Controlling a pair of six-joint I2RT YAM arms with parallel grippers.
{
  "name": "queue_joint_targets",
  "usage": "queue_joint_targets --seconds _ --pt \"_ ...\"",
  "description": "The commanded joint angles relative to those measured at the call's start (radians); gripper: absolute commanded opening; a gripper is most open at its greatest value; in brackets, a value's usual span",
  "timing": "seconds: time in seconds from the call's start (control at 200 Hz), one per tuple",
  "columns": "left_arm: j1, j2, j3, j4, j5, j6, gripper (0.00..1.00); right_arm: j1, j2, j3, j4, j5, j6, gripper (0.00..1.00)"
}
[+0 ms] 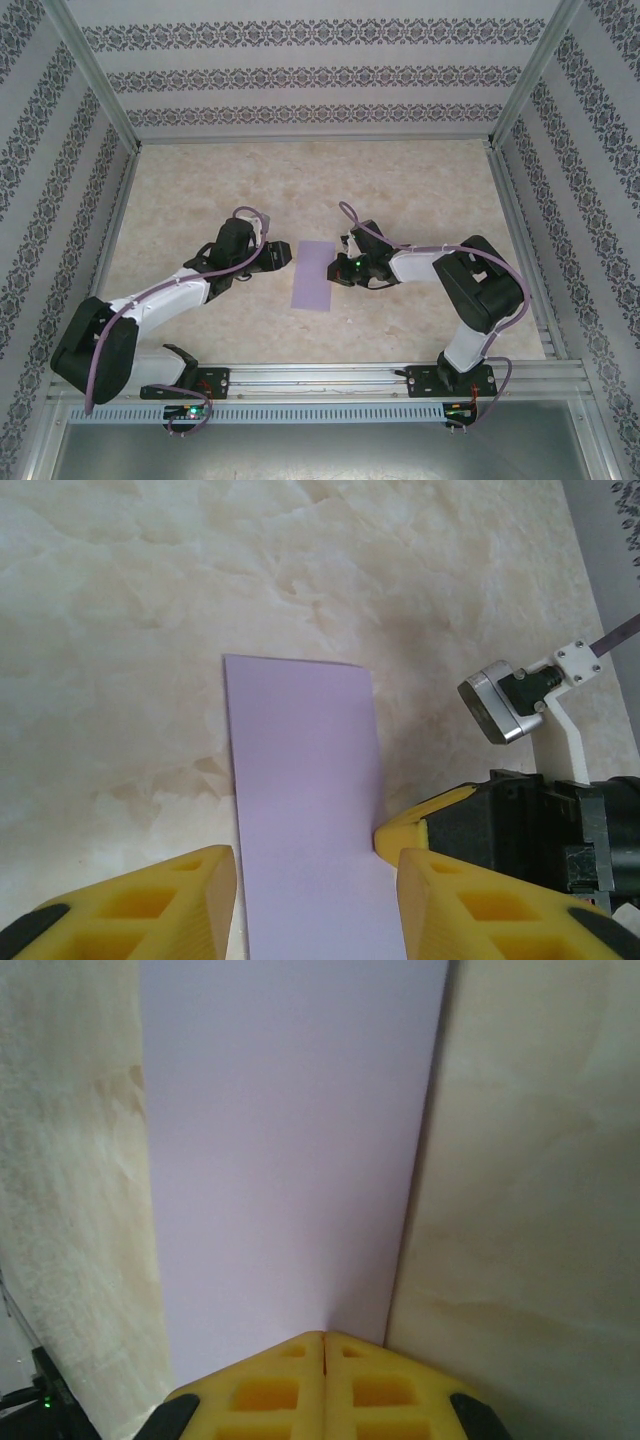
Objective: Fold a paper plane with a square sheet of paper (fold left side to right side)
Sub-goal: Third fold the triangle at the center of the table.
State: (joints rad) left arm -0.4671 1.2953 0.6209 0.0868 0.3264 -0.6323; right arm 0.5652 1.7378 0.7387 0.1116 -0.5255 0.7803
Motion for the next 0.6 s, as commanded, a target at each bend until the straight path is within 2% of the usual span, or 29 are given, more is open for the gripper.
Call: queue_joint_targets --seconds 0.0,0.25,0.595 --pt "0.015 0.034 0.041 -0.088 0.038 -0.012 0.46 -0.003 0.020 0.030 -0.079 0.034 -0.074 0.00" --pt "0.005 0.149 0.059 -0.101 0.182 -0.105 0.45 -0.003 0.031 0.062 -0.148 0.062 -0.141 0.00" --pt "-0.037 0.301 0.140 -0.176 0.211 -0.112 0.33 -0.004 0.040 0.073 -0.159 0.065 -0.148 0.00"
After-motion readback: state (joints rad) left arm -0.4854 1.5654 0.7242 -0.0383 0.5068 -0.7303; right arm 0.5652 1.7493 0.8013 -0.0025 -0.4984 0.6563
